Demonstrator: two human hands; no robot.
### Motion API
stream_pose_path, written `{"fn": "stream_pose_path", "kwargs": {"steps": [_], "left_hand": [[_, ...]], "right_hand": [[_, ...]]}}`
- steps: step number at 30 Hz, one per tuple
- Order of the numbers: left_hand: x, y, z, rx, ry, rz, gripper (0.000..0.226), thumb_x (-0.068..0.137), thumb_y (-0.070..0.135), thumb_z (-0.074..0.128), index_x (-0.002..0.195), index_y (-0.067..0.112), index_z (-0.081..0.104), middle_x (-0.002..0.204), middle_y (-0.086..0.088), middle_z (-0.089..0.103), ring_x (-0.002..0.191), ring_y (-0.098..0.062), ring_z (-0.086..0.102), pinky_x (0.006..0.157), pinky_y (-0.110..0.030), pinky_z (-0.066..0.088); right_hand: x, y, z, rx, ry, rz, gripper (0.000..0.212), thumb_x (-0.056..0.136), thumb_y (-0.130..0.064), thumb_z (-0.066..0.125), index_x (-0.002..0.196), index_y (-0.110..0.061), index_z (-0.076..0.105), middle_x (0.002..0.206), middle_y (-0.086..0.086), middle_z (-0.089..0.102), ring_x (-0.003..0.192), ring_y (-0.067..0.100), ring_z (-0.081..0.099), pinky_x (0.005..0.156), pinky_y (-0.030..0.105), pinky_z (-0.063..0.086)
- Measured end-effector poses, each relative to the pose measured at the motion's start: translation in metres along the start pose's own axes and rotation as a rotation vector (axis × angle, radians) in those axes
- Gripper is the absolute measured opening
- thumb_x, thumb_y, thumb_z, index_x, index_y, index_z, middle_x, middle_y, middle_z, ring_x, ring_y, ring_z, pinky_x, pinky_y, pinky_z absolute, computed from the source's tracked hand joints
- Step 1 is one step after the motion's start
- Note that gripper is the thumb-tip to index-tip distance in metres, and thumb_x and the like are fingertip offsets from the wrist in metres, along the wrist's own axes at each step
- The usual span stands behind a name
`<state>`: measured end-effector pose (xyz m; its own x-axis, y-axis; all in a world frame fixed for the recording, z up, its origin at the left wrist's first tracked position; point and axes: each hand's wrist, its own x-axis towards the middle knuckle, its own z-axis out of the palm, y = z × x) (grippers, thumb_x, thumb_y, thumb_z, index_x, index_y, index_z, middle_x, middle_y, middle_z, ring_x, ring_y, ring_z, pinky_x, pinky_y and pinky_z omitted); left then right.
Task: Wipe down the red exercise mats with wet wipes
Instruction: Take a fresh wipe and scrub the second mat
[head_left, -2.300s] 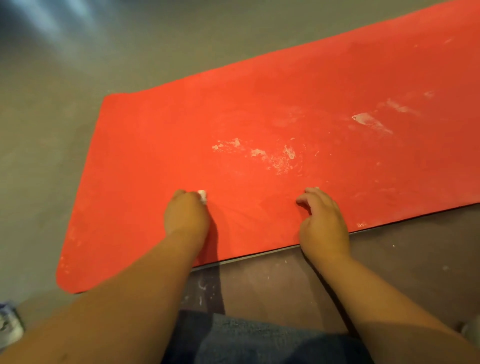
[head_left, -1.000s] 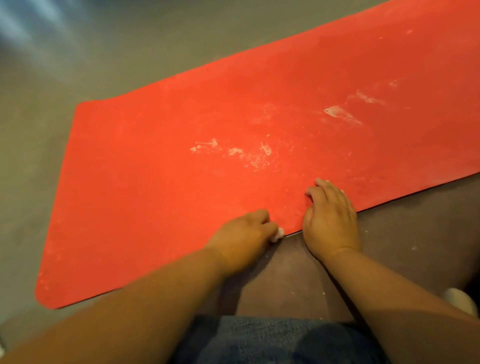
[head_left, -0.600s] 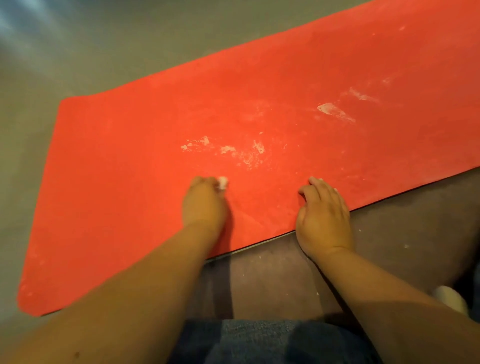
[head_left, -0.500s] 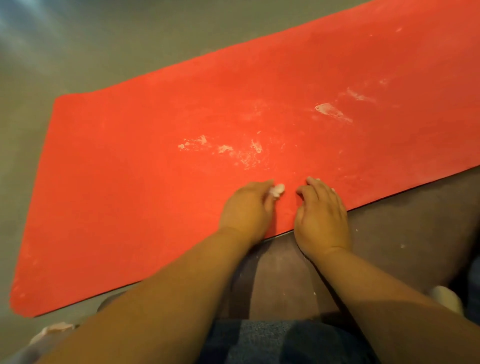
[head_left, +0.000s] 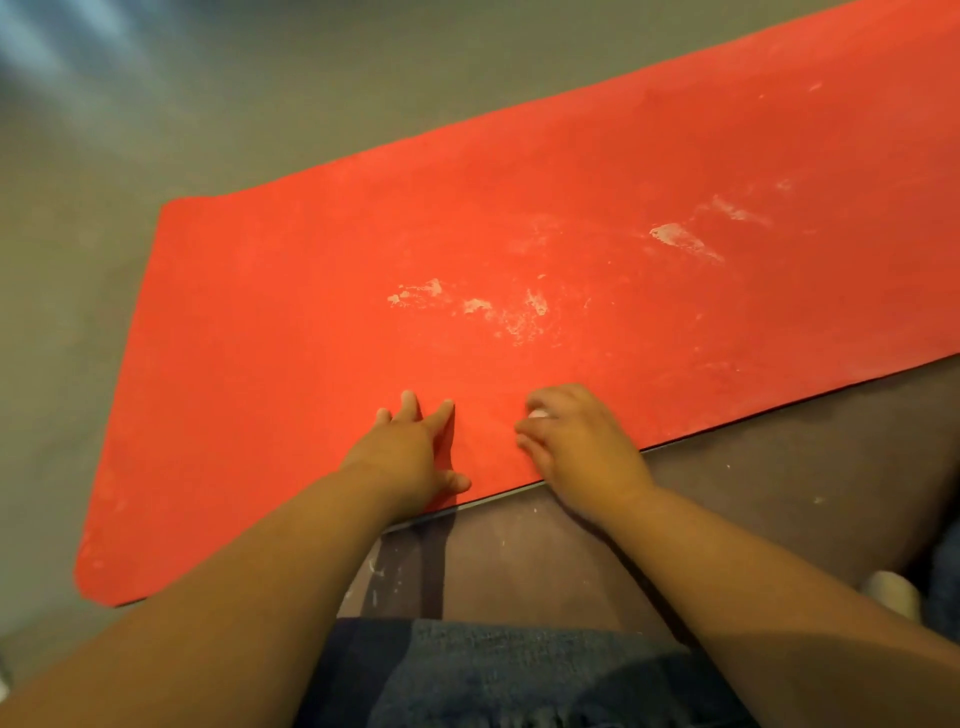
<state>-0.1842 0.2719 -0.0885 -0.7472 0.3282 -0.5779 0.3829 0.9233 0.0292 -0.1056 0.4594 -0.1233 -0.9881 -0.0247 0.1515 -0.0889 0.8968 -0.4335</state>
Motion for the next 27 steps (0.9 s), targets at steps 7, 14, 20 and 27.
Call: {"fn": "stream_pose_path", "kwargs": {"steps": [7, 14, 20, 27], "left_hand": [[0.003, 0.001, -0.004, -0.003, 0.007, 0.010, 0.102, 0.078, 0.057, 0.068, 0.151, 0.040, 0.000, 0.160, -0.006, -0.009, 0.145, -0.040, 0.006, 0.112, -0.047, 0.026], [0.001, -0.028, -0.012, 0.077, -0.055, 0.127, 0.110, 0.075, 0.046, 0.076, 0.151, 0.037, -0.003, 0.160, 0.002, -0.011, 0.147, -0.028, 0.010, 0.114, -0.036, 0.025], [0.005, -0.026, -0.012, 0.108, -0.064, 0.127, 0.115, 0.074, 0.040, 0.079, 0.151, 0.033, -0.006, 0.160, 0.002, -0.013, 0.147, -0.026, 0.008, 0.113, -0.039, 0.027], [0.002, -0.037, -0.016, 0.005, -0.016, 0.160, 0.108, 0.071, 0.042, 0.080, 0.153, 0.031, 0.010, 0.161, 0.002, -0.001, 0.145, -0.019, 0.019, 0.112, -0.028, 0.025]], "right_hand": [[-0.009, 0.027, -0.021, 0.040, 0.291, 0.513, 0.024, 0.081, -0.003, 0.066, 0.105, 0.001, 0.067, 0.101, 0.021, 0.061, 0.093, 0.036, 0.058, 0.083, 0.035, 0.044], [-0.027, -0.029, 0.009, 0.147, 0.089, 0.094, 0.010, 0.083, -0.021, 0.069, 0.089, -0.015, 0.074, 0.087, 0.006, 0.062, 0.084, 0.029, 0.056, 0.074, 0.037, 0.048], [-0.032, 0.033, -0.024, 0.052, 0.342, 0.550, 0.011, 0.085, -0.007, 0.066, 0.092, -0.004, 0.074, 0.087, 0.018, 0.060, 0.085, 0.038, 0.056, 0.077, 0.039, 0.046], [-0.035, -0.028, 0.003, 0.146, 0.048, 0.089, 0.013, 0.086, -0.010, 0.064, 0.094, -0.011, 0.074, 0.089, 0.010, 0.064, 0.086, 0.029, 0.058, 0.078, 0.031, 0.046]]}}
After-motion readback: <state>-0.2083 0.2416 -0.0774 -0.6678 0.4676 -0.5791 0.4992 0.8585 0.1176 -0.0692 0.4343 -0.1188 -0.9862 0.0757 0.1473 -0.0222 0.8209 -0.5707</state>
